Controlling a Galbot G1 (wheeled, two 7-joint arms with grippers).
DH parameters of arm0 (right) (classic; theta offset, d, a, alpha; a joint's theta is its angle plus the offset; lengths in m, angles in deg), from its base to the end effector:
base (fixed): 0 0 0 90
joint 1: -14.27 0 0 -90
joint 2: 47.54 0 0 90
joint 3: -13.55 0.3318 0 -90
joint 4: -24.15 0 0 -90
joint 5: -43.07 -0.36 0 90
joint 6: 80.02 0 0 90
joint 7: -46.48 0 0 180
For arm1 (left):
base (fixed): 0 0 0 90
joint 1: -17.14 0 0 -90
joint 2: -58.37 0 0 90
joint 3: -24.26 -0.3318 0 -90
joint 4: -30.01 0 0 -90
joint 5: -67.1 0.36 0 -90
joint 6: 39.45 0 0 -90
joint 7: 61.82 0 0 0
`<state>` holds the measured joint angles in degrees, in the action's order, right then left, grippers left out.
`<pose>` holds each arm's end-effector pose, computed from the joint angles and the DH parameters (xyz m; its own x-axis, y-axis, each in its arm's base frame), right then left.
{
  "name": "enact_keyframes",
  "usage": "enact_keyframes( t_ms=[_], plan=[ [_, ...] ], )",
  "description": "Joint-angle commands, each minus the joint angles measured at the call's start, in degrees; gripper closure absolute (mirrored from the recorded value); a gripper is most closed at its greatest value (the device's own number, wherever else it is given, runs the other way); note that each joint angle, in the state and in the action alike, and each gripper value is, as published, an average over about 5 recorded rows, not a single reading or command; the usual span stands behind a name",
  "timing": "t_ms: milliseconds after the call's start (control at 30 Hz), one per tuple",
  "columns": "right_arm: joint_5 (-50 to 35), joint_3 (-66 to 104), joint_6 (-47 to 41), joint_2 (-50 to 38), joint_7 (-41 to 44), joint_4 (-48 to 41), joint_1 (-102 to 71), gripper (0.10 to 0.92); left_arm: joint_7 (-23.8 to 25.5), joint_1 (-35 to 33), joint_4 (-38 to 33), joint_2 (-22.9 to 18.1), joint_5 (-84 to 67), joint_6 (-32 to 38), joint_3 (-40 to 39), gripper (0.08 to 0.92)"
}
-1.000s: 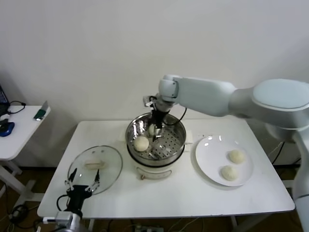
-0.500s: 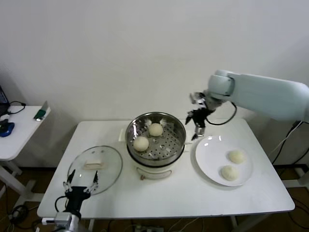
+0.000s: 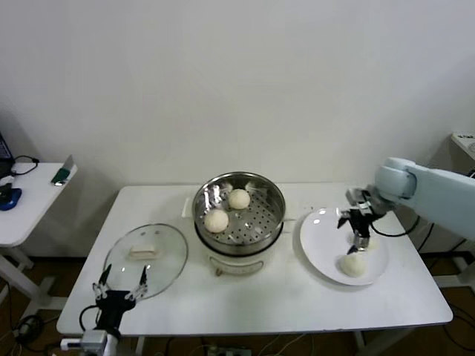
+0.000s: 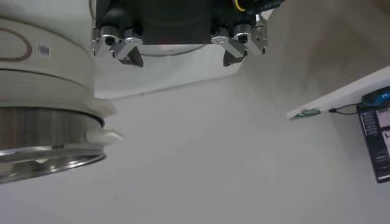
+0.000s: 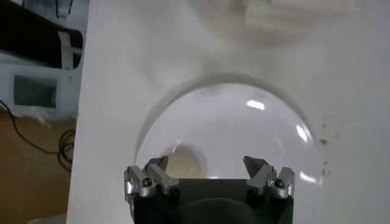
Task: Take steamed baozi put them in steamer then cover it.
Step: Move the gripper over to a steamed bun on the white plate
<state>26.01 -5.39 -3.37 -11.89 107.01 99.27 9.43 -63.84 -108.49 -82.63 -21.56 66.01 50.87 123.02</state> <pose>0.5033 -0.1529 -0.1560 -0.0619 -0.1275 0.9899 -0.9969 -0.0405 -0.0675 0.1612 0.0836 -0.3387 -0.9761 -0.1044 0.1904 -0.0616 0.9740 0.2179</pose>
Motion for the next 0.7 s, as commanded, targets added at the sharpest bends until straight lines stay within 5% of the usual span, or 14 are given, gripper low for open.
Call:
enact_keyframes(
  t_ms=[33,700],
  plan=[
    [9.81,10.49,0.69,-5.07,0.43,-2.26,-14.75,0.203,-0.08,-0.63,-0.31,-0.37,0.68,-0.10,0.04,0.177],
    [11.37,11.74,2.06,4.66,0.89,-10.52,-17.04,0.203,-0.71,-0.65,0.66,-1.32,1.31,-0.20,0.45,0.177]
  ],
)
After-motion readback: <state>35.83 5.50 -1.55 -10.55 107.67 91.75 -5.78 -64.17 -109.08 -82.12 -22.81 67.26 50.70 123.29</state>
